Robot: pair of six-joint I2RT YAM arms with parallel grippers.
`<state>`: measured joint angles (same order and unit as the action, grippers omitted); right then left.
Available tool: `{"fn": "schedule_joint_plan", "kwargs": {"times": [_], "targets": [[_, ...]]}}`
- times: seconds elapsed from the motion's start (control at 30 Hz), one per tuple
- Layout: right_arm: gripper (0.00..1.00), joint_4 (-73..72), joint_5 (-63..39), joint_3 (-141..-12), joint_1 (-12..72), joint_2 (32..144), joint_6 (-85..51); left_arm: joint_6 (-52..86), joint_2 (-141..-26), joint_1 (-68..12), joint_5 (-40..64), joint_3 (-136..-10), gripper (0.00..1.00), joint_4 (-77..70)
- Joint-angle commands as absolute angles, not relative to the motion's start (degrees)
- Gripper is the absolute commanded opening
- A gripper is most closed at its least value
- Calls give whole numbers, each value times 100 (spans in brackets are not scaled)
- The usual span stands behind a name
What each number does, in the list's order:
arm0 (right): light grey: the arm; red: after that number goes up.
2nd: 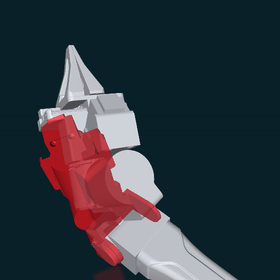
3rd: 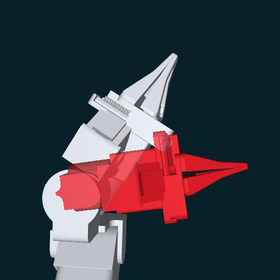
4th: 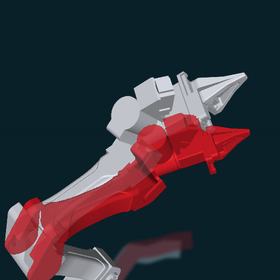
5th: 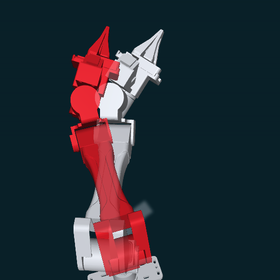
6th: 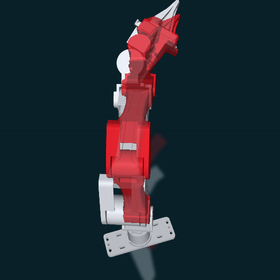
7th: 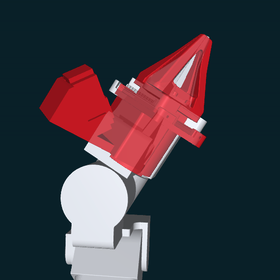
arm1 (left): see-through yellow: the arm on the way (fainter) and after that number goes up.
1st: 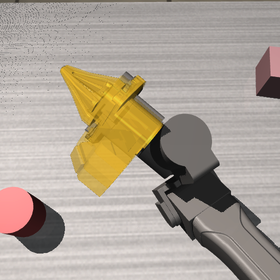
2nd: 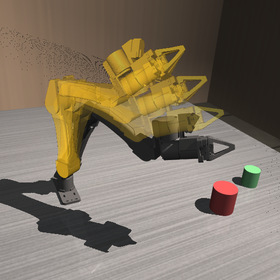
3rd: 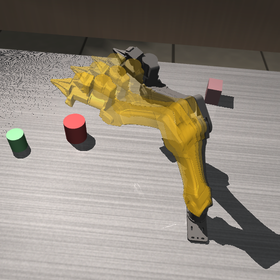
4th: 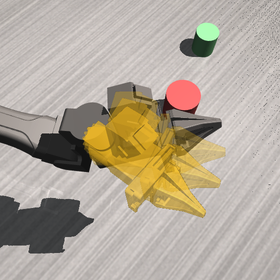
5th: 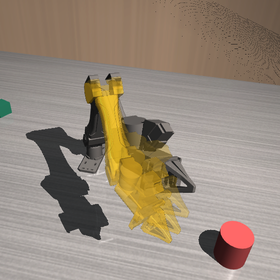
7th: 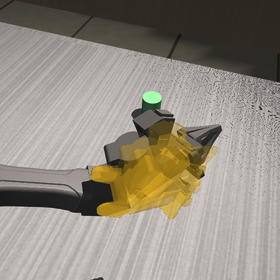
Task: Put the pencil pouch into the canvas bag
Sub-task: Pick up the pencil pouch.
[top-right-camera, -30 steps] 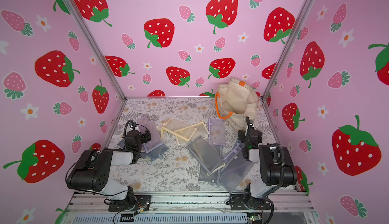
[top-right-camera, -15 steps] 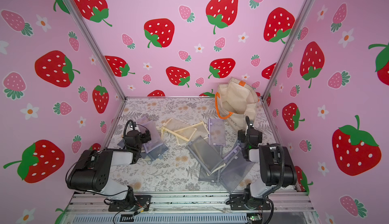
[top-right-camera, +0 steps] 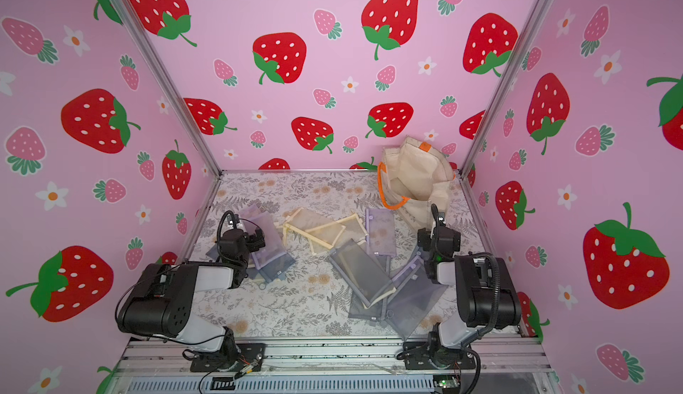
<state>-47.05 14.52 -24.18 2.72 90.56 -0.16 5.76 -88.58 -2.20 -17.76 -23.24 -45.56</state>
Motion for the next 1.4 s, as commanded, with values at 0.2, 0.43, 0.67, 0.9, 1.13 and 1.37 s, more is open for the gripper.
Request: {"fn": "schedule_joint_plan", "kwargs": {"times": [0.2,0.43,0.67,0.9,1.13,1.37], "targets": [[99,-4715,1450,-2523,281,9026,-23,488,-8858,-210,-1759,-2461,99,-4629],[99,-4723,1447,-2514,276,9018,-25,486,-8857,-211,-1761,-2461,99,-4620],[99,-4725,1450,-2516,281,9023,-18,488,-8867,-204,-1765,-2465,99,-4619],[99,-4721,1450,-2514,276,9021,-24,491,-8856,-210,-1762,-2461,99,-4626],[99,-4751,1450,-2501,281,9002,-15,484,-8855,-211,-1765,-2456,99,-4625],[99,-4112,1553,-2680,337,8626,10,499,-8760,-217,-1826,-2492,99,-4537]]}}
